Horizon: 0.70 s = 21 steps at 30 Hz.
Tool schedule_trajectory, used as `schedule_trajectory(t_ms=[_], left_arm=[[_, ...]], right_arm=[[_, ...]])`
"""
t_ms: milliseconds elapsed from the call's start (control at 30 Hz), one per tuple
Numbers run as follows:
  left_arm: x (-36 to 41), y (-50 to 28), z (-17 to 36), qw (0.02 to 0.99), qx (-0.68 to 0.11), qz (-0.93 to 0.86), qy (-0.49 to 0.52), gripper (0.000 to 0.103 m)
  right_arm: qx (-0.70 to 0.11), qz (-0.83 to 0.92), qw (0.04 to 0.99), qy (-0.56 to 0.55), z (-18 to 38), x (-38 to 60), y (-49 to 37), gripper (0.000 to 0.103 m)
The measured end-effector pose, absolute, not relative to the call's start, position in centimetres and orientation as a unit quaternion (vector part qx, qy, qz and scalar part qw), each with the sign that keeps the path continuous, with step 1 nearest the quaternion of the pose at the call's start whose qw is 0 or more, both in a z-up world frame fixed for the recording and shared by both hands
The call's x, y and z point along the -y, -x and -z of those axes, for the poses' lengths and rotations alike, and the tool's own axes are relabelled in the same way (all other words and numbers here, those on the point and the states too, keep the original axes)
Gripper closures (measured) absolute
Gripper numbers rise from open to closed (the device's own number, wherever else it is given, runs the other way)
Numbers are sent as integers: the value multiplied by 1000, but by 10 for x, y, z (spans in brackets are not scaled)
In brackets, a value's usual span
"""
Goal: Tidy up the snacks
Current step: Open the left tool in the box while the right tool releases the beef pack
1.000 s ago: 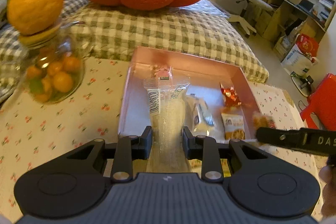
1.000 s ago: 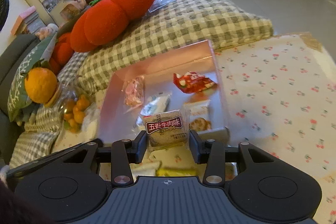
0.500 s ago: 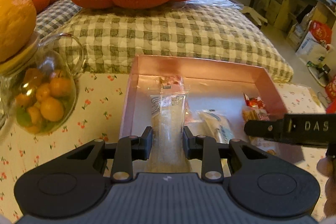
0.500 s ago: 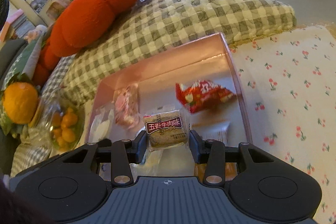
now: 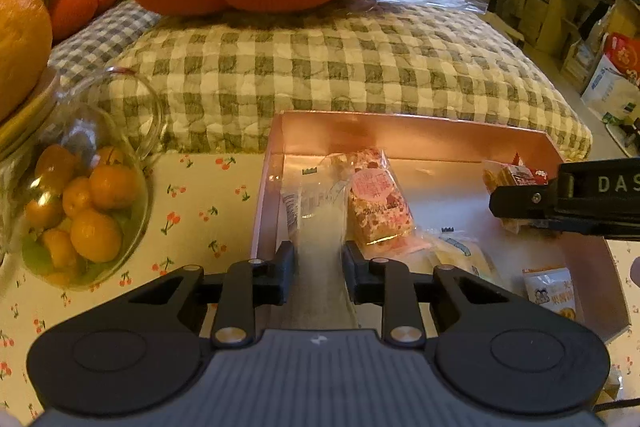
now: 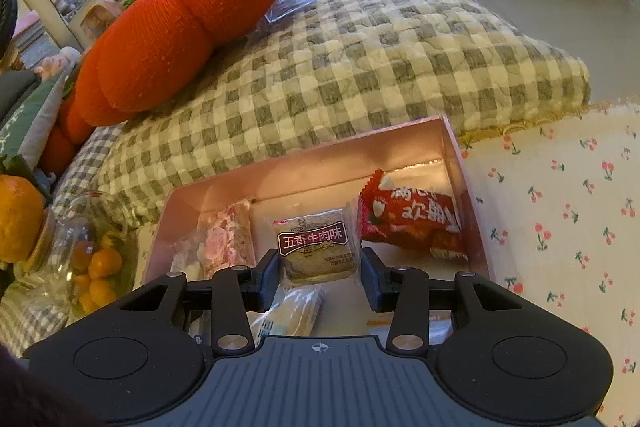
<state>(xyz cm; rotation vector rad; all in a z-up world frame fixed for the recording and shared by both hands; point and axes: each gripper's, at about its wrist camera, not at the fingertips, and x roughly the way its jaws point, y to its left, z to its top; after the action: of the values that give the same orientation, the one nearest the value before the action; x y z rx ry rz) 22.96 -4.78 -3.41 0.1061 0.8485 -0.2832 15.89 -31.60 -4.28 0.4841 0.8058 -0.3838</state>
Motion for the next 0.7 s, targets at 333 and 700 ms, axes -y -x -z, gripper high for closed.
schedule_trajectory(t_ms=[333,700], left_arm=[[55,-227,32,901,-398,158,-73,67],[55,-213,22,899,-394,173,-81,33]], right_arm=[[-390,184,874,-224,43,313,-163,49],[-380,186,878,-225,20,311,-146,30]])
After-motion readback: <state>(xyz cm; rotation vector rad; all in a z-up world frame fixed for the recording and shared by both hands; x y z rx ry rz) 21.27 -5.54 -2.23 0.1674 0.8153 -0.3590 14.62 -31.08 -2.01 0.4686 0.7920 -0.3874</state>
